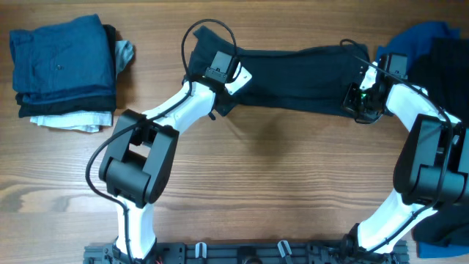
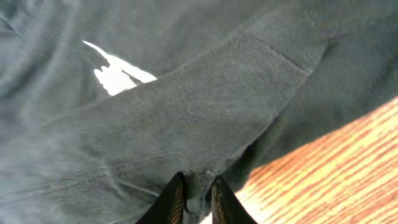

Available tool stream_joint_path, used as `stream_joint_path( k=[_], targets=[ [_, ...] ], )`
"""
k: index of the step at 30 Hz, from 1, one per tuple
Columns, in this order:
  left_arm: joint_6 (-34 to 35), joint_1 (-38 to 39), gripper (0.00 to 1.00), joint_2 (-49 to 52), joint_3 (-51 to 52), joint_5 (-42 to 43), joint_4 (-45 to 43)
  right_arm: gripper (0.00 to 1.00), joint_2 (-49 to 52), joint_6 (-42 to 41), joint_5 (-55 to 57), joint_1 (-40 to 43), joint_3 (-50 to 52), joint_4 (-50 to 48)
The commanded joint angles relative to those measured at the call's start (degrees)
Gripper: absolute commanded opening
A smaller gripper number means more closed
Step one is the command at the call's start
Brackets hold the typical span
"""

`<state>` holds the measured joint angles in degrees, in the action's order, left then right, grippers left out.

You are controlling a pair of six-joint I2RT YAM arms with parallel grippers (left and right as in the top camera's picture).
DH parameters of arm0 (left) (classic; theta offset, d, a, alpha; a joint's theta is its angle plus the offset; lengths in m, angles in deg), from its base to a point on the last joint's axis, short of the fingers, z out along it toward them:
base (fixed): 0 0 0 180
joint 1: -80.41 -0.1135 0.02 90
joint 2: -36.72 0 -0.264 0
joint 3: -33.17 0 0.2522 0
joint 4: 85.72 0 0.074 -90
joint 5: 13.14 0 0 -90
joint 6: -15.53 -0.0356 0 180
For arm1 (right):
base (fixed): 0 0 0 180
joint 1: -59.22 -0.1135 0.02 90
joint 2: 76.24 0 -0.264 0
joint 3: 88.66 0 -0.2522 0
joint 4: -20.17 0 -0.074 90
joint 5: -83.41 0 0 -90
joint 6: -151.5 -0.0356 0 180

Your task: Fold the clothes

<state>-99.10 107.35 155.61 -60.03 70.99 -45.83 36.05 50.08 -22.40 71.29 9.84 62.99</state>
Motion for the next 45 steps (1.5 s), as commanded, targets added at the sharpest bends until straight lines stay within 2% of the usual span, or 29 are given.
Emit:
stream_joint_path(
  k=[1,6,11,15,17,18,19,22,24,25,31,45],
  targets=[
    [-0.52,-0.42,0.18,-3.34,-0.13,-1.31,-1.84,0.06,0.76,0.72,0.76,-0.13,0.37,-0.11],
    [-0.72,-0.48,0.18,-3.41,-0.13,-6.27,-3.52,0.06,0.76,0.72,0.76,-0.13,0.37,-0.20],
    [-0.68,-1.27,0.19,-3.39,-0.13,-5.49,-5.84,0.05,0.76,0.70,0.76,-0.13,0.37,-0.28],
    [-0.44,-3.34,0.11,-3.39,-0.13,1.09,-6.27,0.05,0.76,0.68,0.76,-0.13,0.37,-0.31],
    [-0.46,-4.07,0.11,-3.39,-0.13,1.55,-5.97,0.05,0.76,0.68,0.76,-0.13,0.37,-0.17],
    [-0.50,-4.37,0.24,-3.39,-0.13,1.53,-5.60,0.05,0.76,0.68,0.76,-0.13,0.37,-0.11],
    [-0.52,-4.39,0.32,-3.41,-0.13,1.55,-5.05,0.05,0.76,0.70,0.76,-0.13,0.37,-0.09],
    [-0.68,-4.22,0.39,-5.77,-0.13,1.66,-4.07,0.05,0.76,0.70,0.76,-0.13,0.37,-0.04],
    [-0.70,-4.17,0.49,-7.82,-0.13,5.20,-1.66,0.06,0.76,0.74,0.76,-0.13,0.37,0.11],
    [-0.70,-4.09,0.51,-8.02,-0.13,6.82,0.04,0.06,0.76,0.70,0.76,-0.13,0.37,0.02],
    [-0.74,-1.90,0.52,-5.03,-0.04,9.03,5.77,0.06,0.76,-0.76,0.76,-0.13,0.37,-0.57],
    [-3.72,-1.44,0.50,2.64,-0.04,2.67,-0.98,0.07,0.76,-0.74,0.76,-0.13,0.37,-0.48]
  ],
)
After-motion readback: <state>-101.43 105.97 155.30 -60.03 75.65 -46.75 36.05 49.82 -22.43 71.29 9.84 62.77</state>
